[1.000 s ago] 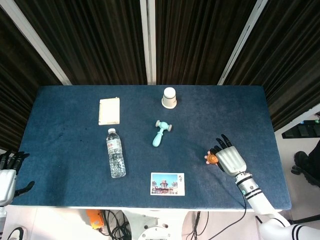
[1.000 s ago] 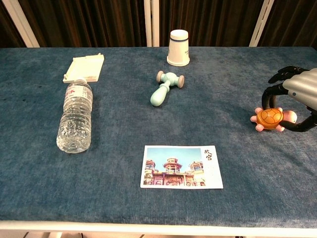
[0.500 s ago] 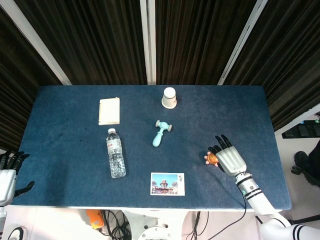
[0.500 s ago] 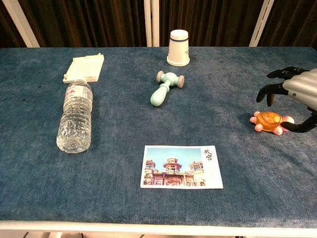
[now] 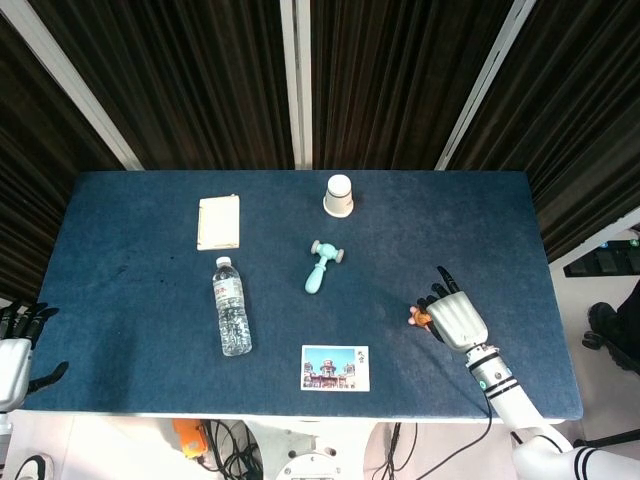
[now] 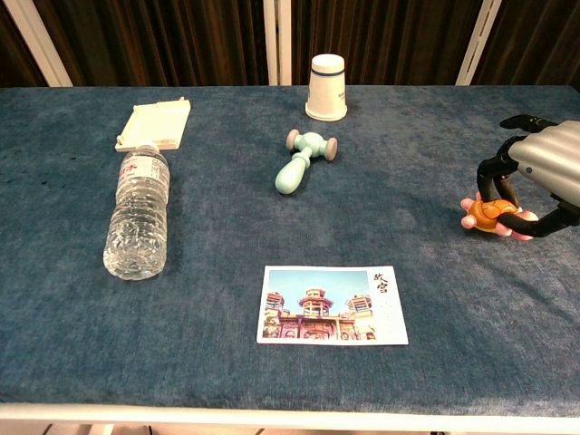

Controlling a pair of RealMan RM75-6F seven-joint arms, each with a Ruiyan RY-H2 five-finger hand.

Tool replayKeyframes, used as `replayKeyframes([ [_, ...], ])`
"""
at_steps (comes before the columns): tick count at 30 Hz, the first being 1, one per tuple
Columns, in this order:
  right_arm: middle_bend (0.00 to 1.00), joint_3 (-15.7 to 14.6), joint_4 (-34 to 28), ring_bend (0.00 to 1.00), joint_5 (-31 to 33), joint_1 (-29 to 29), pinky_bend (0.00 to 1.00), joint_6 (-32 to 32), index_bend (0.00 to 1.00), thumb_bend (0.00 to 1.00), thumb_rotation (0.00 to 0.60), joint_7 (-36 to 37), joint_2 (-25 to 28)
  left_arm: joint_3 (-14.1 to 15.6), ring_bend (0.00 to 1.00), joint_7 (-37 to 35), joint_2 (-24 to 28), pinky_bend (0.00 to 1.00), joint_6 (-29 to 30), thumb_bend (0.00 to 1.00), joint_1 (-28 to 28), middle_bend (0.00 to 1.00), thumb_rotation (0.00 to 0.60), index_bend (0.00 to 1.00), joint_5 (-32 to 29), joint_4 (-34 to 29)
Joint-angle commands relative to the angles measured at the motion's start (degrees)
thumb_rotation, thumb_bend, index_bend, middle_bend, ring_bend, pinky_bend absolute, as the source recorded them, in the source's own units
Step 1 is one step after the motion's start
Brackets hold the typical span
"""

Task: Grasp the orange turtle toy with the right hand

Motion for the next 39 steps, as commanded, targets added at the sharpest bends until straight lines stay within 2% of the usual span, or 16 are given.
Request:
replayKeyframes([
  [1, 0.91, -0.26, 0.93, 0.41, -0.89, -0.22, 0.00, 0.72, 1.00, 0.55, 0.600, 1.15, -0.46, 0.02, 0.00, 0.06, 0.04, 0.10, 0.04, 0.16, 0.02, 0.13, 0.600, 0.21, 0.05, -0.07],
  [6, 0.90, -0.05, 1.26, 0.41, -0.88, -0.44, 0.00, 1.18, 0.99, 0.51, 0.600, 1.93, -0.26, 0.01, 0.00, 0.40, 0.08, 0.10, 0.02, 0.16, -0.06, 0.13, 0.600, 0.21, 0.14, -0.33],
  [8, 0.78, -0.30, 0.15, 0.34, 0.63, -0.24, 0.00, -1.14, 0.84, 0.40, 0.600, 0.67, 0.97, -0.02, 0.00, 0.61, 0.09, 0.10, -0.05, 0.16, -0.14, 0.13, 0.600, 0.21, 0.16, -0.45],
  [10, 0.47, -0.21, -1.27, 0.17, 2.54, -0.03, 0.00, -3.26, 0.50, 0.28, 0.600, -1.03, 2.05, -0.05, 0.00, 0.76, 0.09, 0.10, -0.07, 0.16, -0.20, 0.13, 0.600, 0.21, 0.18, -0.54],
  [12, 0.28, 0.01, -2.75, 0.05, 3.99, 0.08, 0.00, -4.43, 0.29, 0.23, 0.600, -2.33, 2.84, -0.08, 0.00, 0.85, 0.10, 0.10, -0.11, 0.16, -0.24, 0.13, 0.600, 0.21, 0.14, -0.63],
  [13, 0.22, 0.14, -3.27, 0.02, 4.33, 0.15, 0.00, -4.65, 0.22, 0.20, 0.600, -2.56, 3.12, -0.07, 0.00, 0.92, 0.11, 0.10, -0.16, 0.16, -0.25, 0.13, 0.600, 0.21, 0.09, -0.66],
  [15, 0.15, 0.18, -3.74, 0.00, 4.27, 0.15, 0.00, -4.50, 0.14, 0.17, 0.600, -2.66, 3.34, -0.06, 0.00, 1.00, 0.12, 0.10, -0.23, 0.16, -0.28, 0.13, 0.600, 0.21, 0.06, -0.71],
  [19, 0.13, 0.03, -4.37, 0.00, 4.26, 0.21, 0.00, -4.66, 0.11, 0.23, 0.600, -2.86, 3.86, -0.07, 0.00, 1.00, 0.13, 0.10, -0.16, 0.16, -0.29, 0.13, 0.600, 0.21, 0.14, -0.75],
  [21, 0.16, -0.02, -4.51, 0.00, 4.36, 0.18, 0.00, -4.74, 0.12, 0.24, 0.600, -2.75, 3.98, -0.04, 0.00, 0.94, 0.13, 0.10, -0.13, 0.16, -0.25, 0.13, 0.600, 0.21, 0.13, -0.72],
  [23, 0.23, -0.09, -4.53, 0.00, 4.45, 0.19, 0.00, -4.91, 0.16, 0.26, 0.600, -2.66, 3.99, 0.00, 0.00, 0.91, 0.12, 0.10, -0.13, 0.16, -0.21, 0.13, 0.600, 0.21, 0.12, -0.68],
  [26, 0.40, -0.24, -4.25, 0.03, 4.55, 0.28, 0.00, -5.22, 0.31, 0.27, 0.600, -2.93, 3.71, 0.00, 0.00, 0.79, 0.10, 0.10, -0.07, 0.16, -0.17, 0.13, 0.600, 0.21, 0.11, -0.61],
  [30, 0.63, 0.02, -3.26, 0.19, 5.38, 0.08, 0.00, -4.97, 0.64, 0.34, 0.600, -3.93, 2.35, 0.03, 0.00, 0.63, 0.11, 0.10, -0.09, 0.16, -0.13, 0.13, 0.600, 0.21, 0.07, -0.50],
  [34, 0.83, 0.34, -2.40, 0.32, 5.08, -0.11, 0.00, -3.80, 0.91, 0.41, 0.600, -3.92, 1.17, 0.04, 0.00, 0.49, 0.09, 0.10, -0.21, 0.16, -0.14, 0.13, 0.600, 0.21, -0.05, -0.37],
  [36, 0.89, 0.25, -1.74, 0.37, 4.14, -0.34, 0.00, -2.66, 0.98, 0.44, 0.600, -3.11, 0.65, 0.03, 0.00, 0.40, 0.08, 0.10, -0.26, 0.16, -0.14, 0.13, 0.600, 0.21, -0.11, -0.29],
  [39, 0.93, 0.24, -1.07, 0.39, 3.32, -0.42, 0.00, -1.88, 1.00, 0.44, 0.600, -2.22, 0.42, 0.03, 0.00, 0.30, 0.04, 0.10, -0.25, 0.16, -0.14, 0.13, 0.600, 0.21, -0.09, -0.19],
])
